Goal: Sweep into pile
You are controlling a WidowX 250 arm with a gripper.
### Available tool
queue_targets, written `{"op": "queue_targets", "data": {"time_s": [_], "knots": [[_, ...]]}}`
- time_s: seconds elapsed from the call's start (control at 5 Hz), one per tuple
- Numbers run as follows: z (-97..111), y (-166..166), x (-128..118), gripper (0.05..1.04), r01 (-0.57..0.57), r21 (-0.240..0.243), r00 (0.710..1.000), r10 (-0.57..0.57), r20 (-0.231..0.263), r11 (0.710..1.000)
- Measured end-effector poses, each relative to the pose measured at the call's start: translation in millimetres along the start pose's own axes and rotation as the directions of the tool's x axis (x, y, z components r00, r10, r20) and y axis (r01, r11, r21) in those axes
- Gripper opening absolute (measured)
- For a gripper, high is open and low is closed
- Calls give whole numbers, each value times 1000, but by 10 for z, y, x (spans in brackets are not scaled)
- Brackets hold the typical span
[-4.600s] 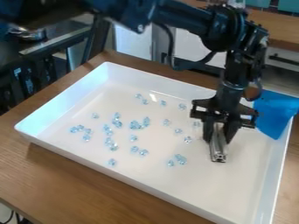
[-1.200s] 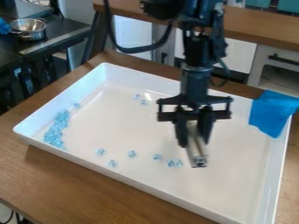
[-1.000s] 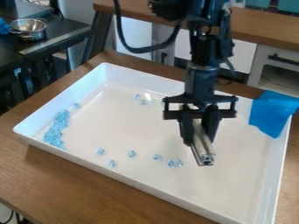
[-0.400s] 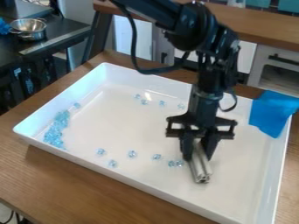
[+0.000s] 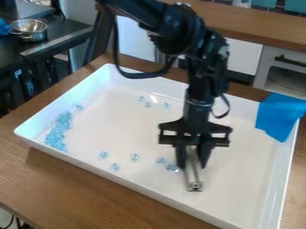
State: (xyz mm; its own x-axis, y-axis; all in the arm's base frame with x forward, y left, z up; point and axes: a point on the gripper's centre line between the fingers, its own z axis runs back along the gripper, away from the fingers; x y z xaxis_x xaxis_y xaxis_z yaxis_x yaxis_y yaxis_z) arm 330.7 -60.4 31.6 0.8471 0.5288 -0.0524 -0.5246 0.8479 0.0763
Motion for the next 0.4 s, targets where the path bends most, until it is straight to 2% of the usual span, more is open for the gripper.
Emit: {"op": "queue_targets", "data": {"time_s": [0.4], "knots": [[-17,627,218,384,76,24,996,-77,36,997]]}}
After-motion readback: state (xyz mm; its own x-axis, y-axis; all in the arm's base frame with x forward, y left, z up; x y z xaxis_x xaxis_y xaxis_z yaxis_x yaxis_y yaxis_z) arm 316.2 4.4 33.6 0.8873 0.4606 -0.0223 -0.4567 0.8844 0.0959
